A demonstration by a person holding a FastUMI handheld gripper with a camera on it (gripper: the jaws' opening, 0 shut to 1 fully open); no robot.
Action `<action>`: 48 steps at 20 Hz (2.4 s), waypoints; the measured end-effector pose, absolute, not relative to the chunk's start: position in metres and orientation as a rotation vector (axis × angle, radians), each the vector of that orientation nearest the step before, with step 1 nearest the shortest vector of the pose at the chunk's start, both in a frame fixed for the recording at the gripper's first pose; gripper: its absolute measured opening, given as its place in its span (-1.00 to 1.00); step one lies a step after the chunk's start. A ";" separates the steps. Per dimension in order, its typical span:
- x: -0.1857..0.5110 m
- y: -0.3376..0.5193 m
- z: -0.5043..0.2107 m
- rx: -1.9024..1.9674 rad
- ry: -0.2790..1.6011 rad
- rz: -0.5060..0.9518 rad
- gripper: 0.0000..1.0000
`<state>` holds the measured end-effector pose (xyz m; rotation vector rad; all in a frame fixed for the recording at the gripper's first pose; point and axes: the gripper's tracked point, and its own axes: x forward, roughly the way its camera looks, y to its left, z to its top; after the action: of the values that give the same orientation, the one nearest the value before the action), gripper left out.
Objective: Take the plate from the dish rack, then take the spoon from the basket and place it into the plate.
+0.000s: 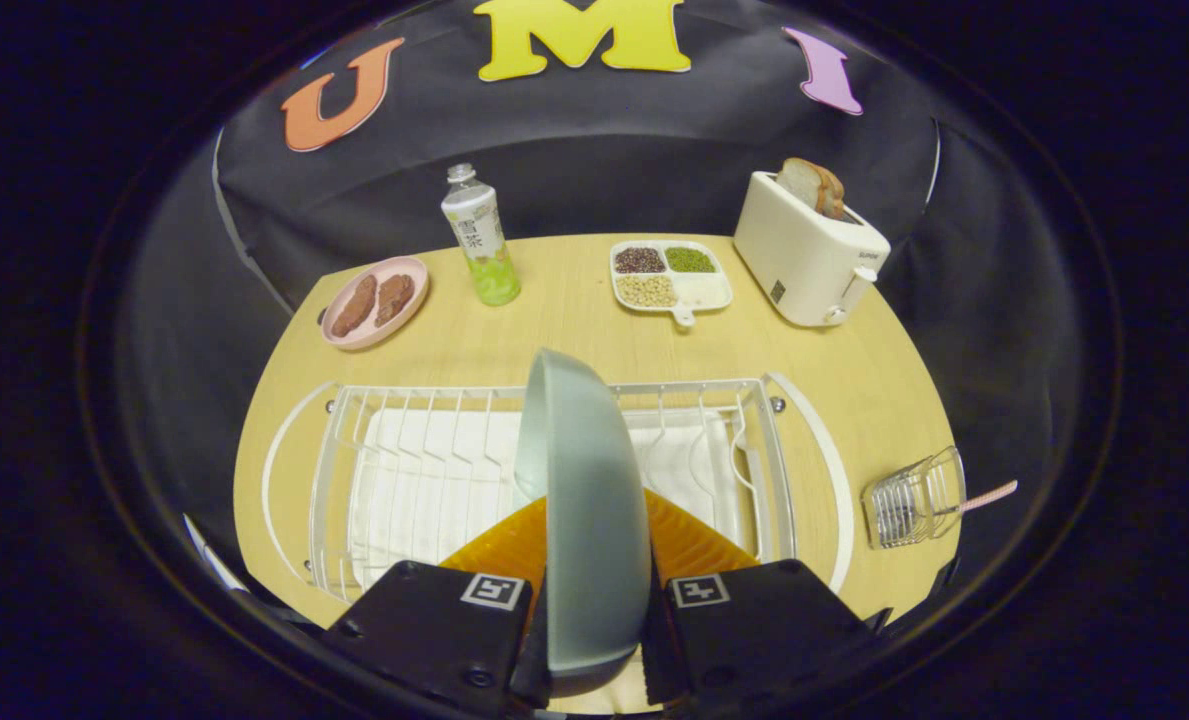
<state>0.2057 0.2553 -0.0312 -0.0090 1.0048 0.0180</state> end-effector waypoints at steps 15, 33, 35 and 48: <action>0.201 0.251 0.037 -0.091 0.843 -0.057 -0.28; -0.001 0.162 -0.075 0.248 0.975 0.285 -0.28; -0.011 0.148 -0.104 0.337 1.010 0.285 -0.28; 0.013 0.118 -0.171 0.718 1.065 0.263 -0.08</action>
<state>0.0128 0.1179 -0.1709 0.7180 1.0650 0.2631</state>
